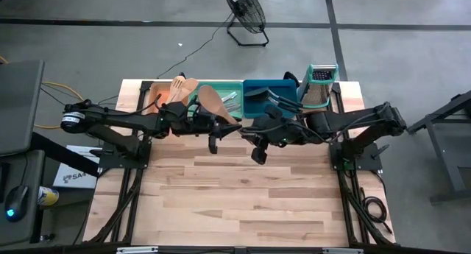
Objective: Pick & Place Kitchen Items
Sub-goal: Put the brown serving spoon into the orange bin
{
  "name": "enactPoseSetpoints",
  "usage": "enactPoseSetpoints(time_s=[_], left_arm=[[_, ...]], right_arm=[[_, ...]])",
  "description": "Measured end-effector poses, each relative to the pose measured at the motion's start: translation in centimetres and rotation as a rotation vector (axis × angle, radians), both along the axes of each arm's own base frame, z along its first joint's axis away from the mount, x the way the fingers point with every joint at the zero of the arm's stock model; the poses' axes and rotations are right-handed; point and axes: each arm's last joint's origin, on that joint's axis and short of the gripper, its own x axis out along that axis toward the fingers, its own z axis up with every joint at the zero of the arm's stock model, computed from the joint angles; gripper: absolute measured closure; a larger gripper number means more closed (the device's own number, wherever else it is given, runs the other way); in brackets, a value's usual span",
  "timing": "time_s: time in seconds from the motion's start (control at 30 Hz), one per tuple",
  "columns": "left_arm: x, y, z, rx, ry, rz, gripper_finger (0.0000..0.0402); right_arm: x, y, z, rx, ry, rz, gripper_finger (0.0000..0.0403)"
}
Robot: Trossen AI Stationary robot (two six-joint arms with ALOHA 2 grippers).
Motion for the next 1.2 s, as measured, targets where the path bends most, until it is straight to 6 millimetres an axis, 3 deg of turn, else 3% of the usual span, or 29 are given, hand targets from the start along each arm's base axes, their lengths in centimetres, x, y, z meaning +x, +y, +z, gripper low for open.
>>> enactPoseSetpoints(time_s=[0.13,0.2,0.33,0.5,0.73,1.2], left_arm=[[0.0,0.1,-0.2,-0.006,0.028,0.027,0.0323],[0.0,0.2,-0.5,-0.012,0.06,0.072,0.0323],[-0.9,1.1,-1.7,-0.031,0.218,0.331,0.0323],[-4.3,2.8,-1.8,-0.116,0.37,0.583,0.0323],[-9.7,6.7,-3.6,-0.262,0.65,0.88,0.0323],[-15.0,13.9,-7.6,-0.482,1.169,1.023,0.0323]], right_arm=[[-0.1,0.0,-0.1,-0.016,0.013,0.011,0.0319],[-0.3,0.0,-0.2,-0.009,0.03,-0.002,0.0278],[-2.2,-0.6,0.3,0.033,0.091,-0.046,0.0175],[-4.2,-2.4,0.7,0.03,0.14,-0.195,0.0107],[-5.3,-4.1,1.4,-0.001,0.121,-0.31,0.0096],[-5.0,-6.2,1.5,0.098,0.053,-0.461,0.0097]])
